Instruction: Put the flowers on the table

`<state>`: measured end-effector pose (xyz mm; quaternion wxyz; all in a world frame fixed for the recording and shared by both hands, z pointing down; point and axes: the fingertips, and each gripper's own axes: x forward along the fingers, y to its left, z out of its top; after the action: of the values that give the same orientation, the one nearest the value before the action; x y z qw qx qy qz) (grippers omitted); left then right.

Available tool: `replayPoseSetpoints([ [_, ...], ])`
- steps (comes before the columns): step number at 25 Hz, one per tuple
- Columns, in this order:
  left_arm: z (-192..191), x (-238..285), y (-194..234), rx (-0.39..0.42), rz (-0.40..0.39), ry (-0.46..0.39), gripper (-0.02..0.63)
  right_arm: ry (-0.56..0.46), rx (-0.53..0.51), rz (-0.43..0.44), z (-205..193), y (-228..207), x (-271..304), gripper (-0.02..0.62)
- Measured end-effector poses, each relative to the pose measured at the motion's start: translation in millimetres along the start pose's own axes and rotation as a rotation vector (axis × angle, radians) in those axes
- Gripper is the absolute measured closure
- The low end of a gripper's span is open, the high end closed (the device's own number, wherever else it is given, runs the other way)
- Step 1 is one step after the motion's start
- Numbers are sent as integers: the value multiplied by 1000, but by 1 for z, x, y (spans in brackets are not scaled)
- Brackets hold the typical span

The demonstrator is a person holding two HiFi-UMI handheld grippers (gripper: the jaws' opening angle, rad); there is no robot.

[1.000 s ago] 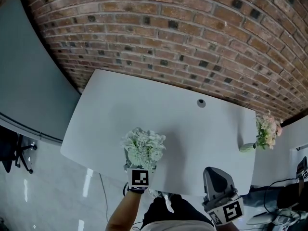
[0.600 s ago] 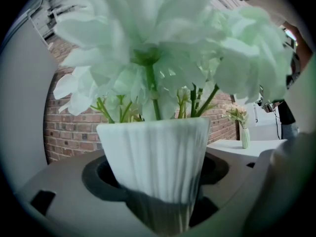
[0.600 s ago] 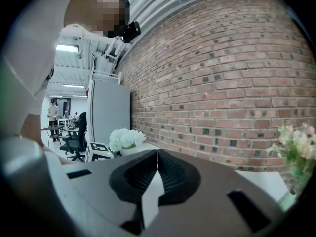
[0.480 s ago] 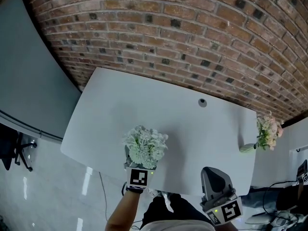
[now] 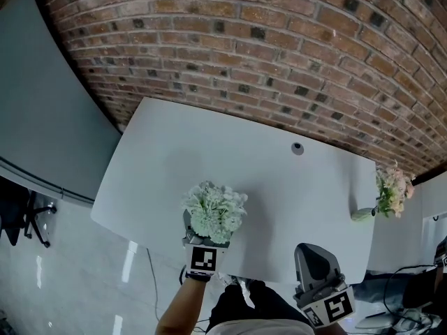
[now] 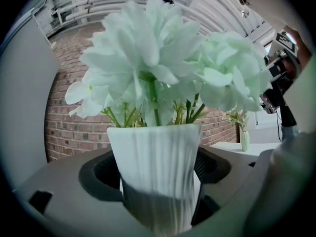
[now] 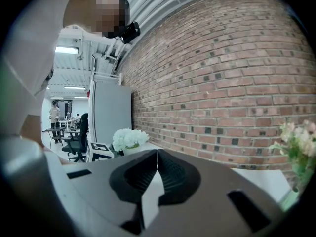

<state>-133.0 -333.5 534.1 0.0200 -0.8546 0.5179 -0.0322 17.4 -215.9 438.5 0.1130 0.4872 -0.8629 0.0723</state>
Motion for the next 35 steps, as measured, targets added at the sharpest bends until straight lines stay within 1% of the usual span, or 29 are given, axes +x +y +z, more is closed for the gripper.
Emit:
replayPoseSetpoints([
  [12,-2,-16,-3,2,27,6,200,-16,-1,3,-1,5,-16,580],
  [15,-3,-18,-1,2,37,17,186,-18,0,1,-1,7,-21,580],
  [20,3,-26,-2,7,40,10,183,-31,-3,-5,2,10,-28,580],
  [26,1,-37,-6,-5,43,14,183,-48,-5,-4,3,18,-35,580],
  [35,9,-60,-7,-8,76,31,183,-77,-5,25,11,32,-44,580],
])
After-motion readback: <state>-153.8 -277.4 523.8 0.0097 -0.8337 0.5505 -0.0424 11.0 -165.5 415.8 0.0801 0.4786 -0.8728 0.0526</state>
